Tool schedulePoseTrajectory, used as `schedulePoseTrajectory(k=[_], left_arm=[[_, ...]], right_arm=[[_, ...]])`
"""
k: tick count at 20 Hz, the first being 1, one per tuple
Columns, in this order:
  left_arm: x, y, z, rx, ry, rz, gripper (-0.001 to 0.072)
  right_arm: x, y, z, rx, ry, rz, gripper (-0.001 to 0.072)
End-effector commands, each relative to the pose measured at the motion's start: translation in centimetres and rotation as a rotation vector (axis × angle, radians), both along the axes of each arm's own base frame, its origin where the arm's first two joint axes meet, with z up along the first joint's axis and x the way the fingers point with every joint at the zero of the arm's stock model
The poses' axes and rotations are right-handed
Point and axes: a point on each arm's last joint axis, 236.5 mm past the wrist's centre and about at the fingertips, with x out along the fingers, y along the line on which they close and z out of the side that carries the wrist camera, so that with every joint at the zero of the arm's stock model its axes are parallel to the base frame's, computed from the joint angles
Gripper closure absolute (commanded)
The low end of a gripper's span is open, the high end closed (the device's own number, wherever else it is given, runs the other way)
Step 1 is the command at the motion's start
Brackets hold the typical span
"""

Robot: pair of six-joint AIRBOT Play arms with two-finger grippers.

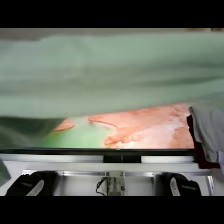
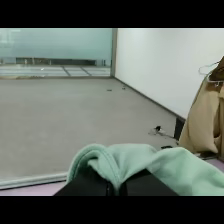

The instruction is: Fold the shirts.

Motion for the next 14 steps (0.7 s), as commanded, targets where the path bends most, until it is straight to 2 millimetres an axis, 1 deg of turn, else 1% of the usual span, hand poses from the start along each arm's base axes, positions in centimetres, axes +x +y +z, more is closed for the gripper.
schedulePoseTrajectory(k=[1,2,4,5,6,7,8,9,10,12,14], left_arm=[[4.6,1.3,-6.0,0.078,0.185,0.09,0.0678],[6.3,1.7,-8.6,0.106,0.261,0.116,0.0678],[9.8,2.9,-14.9,0.178,0.427,0.185,0.0677],[11.5,3.5,-18.6,0.22,0.514,0.218,0.0678],[12.9,4.1,-22.3,0.264,0.6,0.245,0.0677],[14.3,4.6,-26.6,0.312,0.698,0.266,0.0677],[15.6,4.7,-30.4,0.348,0.774,0.27,0.0677],[17.2,4.4,-33.7,0.371,0.827,0.26,0.0677],[18.9,4.0,-36.2,0.382,0.852,0.251,0.0677],[22.7,3.1,-38.8,0.353,0.862,0.249,0.0677],[26.3,2.2,-40.9,0.318,0.853,0.25,0.0677]], right_arm=[[2.8,-2.4,-9.5,-0.051,0.416,-0.065,0.064],[4.3,-3.1,-12.8,-0.056,0.549,-0.07,0.064],[7.2,-3.9,-20.5,-0.024,0.81,-0.051,0.0641],[8.7,-4.2,-24.4,-0.008,0.915,-0.038,0.0641],[10.3,-4.6,-27.8,0.01,0.98,-0.036,0.0641],[12.4,-5.1,-30.9,0.026,1.006,-0.042,0.0641],[14.7,-5.6,-33.2,0.04,1.001,-0.051,0.0641],[17.1,-6.0,-35.1,0.05,0.983,-0.059,0.0641],[19.5,-6.2,-36.4,0.065,0.967,-0.065,0.0641],[23.8,-6.2,-38.0,0.105,0.905,-0.08,0.0641],[27.9,-5.8,-38.8,0.216,0.811,-0.1,0.0641]])
